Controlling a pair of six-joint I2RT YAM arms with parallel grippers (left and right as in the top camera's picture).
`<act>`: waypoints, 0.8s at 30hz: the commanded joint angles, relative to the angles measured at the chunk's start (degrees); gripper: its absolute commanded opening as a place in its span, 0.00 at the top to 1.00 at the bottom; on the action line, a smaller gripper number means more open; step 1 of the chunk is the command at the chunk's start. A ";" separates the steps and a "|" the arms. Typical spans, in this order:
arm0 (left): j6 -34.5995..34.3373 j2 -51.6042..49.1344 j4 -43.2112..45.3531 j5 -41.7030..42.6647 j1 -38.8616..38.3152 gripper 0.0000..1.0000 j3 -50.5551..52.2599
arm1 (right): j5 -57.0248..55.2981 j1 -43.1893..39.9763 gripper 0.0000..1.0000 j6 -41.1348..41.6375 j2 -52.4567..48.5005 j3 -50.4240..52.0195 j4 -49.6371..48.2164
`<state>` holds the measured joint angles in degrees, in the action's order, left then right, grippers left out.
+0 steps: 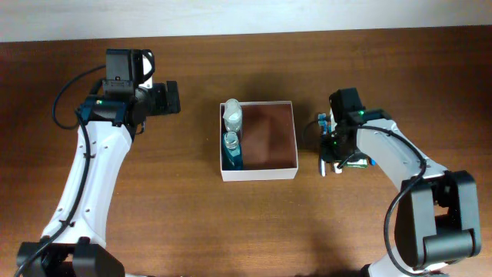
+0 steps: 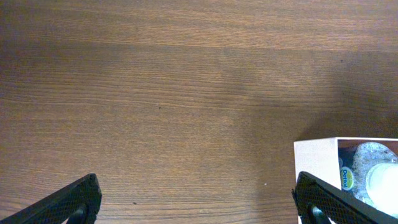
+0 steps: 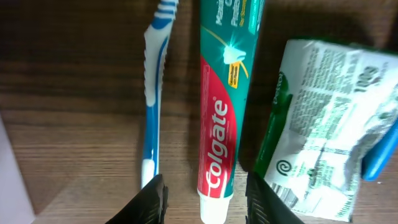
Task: Pack container
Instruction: 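Lower right gripper onto the Colgate toothpaste tube and grasp it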
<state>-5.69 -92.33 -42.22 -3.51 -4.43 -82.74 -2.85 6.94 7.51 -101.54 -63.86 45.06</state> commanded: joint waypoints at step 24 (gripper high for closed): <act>-0.72 1.62 0.13 -0.42 -0.02 0.01 -0.94 | -0.57 -2.64 0.66 2.40 -1.18 5.09 -6.51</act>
<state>-5.69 -92.33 -42.19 -3.51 -4.43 -82.74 -2.92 5.32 9.06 -102.08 -59.02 38.68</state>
